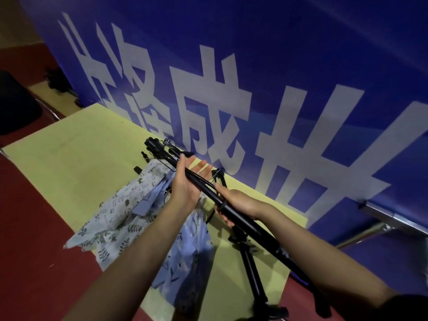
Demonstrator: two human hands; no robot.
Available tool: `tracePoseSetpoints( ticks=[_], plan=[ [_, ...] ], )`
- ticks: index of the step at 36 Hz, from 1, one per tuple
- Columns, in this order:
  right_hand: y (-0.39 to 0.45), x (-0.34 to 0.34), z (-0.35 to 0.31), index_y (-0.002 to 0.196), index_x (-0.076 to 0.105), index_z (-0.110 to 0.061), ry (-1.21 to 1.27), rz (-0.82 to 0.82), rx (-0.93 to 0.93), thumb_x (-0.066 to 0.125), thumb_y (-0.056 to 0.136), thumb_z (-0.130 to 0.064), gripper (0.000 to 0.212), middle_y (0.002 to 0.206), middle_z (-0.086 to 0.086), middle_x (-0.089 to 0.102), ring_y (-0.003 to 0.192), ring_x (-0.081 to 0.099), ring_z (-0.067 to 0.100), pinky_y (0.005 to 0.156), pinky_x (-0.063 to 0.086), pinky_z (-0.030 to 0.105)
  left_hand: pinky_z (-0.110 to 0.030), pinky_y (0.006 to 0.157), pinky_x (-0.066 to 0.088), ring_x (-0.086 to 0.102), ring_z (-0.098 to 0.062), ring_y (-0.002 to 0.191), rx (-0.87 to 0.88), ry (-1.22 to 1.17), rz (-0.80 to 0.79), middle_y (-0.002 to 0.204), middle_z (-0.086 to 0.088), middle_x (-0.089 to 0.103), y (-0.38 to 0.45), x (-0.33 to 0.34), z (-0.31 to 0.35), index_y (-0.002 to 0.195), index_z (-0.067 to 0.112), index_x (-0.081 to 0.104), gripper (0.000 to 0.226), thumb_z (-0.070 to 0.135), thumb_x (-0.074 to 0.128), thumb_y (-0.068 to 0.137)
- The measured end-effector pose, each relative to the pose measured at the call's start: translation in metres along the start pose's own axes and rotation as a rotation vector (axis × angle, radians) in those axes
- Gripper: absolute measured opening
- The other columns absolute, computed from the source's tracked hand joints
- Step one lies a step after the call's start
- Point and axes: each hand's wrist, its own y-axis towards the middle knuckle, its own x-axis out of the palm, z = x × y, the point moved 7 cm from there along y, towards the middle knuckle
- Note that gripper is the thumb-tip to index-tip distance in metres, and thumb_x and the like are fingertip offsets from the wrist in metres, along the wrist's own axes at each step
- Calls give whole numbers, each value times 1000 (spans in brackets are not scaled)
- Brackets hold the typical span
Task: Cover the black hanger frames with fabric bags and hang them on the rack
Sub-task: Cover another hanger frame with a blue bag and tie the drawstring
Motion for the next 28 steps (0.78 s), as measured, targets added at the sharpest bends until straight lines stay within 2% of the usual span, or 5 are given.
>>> tracePoseSetpoints(
  ticks=[3,6,11,20,28],
  plan=[
    [7,-5,7,92,65,-8,-95,52,2,28,94,-68,70,77,12,68,68,67,23,72,56,30,-25,59,47,45,-11,46,-8,-84,32,53,4,45,9,-5,0,78,15,49,34,42,50,97],
    [12,-17,24,107,70,-19,-301,130,-5,26,93,-69,69,112,1,67,103,61,15,98,42,29,-21,51,44,38,-9,40,0,-88,78,49,6,40,18,-10,7,71,18,43,34,37,54,97],
    [5,-47,71,101,63,-21,-436,261,52,40,99,-51,38,103,-3,64,101,58,18,90,43,31,-25,54,43,40,-11,46,35,-46,164,52,4,41,37,-28,25,71,16,46,31,30,59,95],
    [-43,-112,130,89,64,-3,-525,769,115,40,100,-25,34,90,13,66,81,59,29,73,46,38,-23,61,44,43,-9,36,-90,-211,208,40,7,39,41,-52,17,61,19,36,45,37,45,102],
    [-87,-109,126,108,65,-3,-539,1190,-49,55,94,-19,23,113,11,58,118,43,25,96,38,36,-26,65,47,42,-10,41,-107,-243,241,43,5,39,22,-55,1,60,18,37,47,39,45,101]
  ],
)
